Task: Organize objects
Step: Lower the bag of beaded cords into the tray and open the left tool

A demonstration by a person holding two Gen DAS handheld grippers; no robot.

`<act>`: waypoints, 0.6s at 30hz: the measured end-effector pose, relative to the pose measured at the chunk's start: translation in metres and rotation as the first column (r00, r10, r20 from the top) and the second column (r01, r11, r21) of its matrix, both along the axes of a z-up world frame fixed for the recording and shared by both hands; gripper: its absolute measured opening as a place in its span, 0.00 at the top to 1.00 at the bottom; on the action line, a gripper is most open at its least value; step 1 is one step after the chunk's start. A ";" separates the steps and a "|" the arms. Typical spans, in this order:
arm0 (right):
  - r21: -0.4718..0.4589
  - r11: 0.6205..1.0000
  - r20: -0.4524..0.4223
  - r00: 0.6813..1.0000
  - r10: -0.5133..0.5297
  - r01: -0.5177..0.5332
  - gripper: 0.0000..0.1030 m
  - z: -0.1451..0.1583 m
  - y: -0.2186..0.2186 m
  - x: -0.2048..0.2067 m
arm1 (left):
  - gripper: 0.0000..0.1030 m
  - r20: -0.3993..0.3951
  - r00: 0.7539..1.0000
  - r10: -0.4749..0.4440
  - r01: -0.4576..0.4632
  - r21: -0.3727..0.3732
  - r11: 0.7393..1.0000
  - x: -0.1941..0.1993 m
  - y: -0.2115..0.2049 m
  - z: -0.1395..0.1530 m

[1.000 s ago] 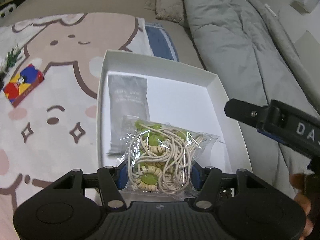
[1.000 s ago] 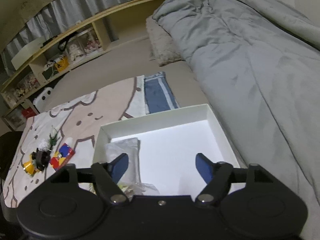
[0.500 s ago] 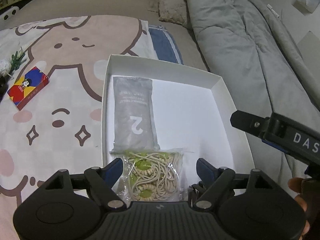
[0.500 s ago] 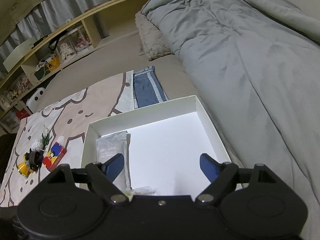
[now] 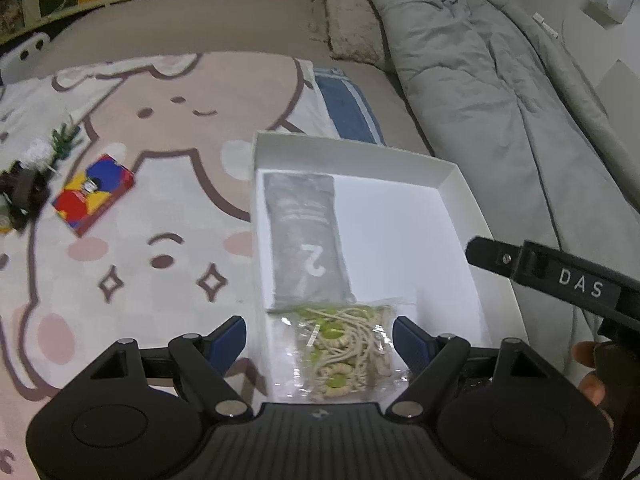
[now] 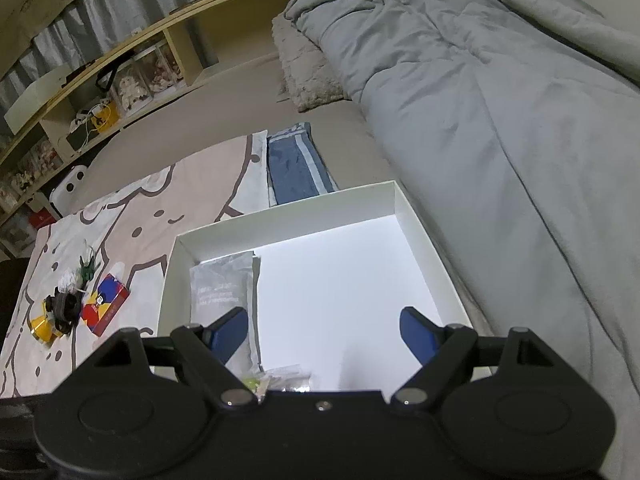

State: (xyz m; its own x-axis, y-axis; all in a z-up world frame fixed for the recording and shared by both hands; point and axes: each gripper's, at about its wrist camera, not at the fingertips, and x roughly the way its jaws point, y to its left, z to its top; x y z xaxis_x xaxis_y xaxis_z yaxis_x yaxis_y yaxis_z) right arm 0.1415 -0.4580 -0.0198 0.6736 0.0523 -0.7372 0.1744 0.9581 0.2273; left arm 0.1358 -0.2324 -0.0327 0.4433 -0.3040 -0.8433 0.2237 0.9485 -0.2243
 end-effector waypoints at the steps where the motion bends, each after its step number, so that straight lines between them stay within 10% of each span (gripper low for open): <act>1: -0.004 1.000 0.000 1.000 0.001 -0.001 0.19 0.001 0.002 -0.001 | 0.21 0.008 1.000 0.002 -0.002 0.002 1.000 0.000 0.004 0.003; 18: -0.070 0.996 0.036 0.998 -0.050 0.052 0.14 0.031 0.017 -0.047 | 0.18 0.124 0.992 -0.012 0.007 0.036 0.999 -0.023 0.054 0.037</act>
State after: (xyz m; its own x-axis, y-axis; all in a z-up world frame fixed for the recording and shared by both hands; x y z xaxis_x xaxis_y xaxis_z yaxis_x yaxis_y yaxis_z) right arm 0.0949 -0.4412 0.0111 0.6986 -0.0345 -0.7147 0.2169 0.9620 0.1656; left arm 0.1127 -0.1781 0.0048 0.5423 -0.2797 -0.7923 0.2568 0.9530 -0.1607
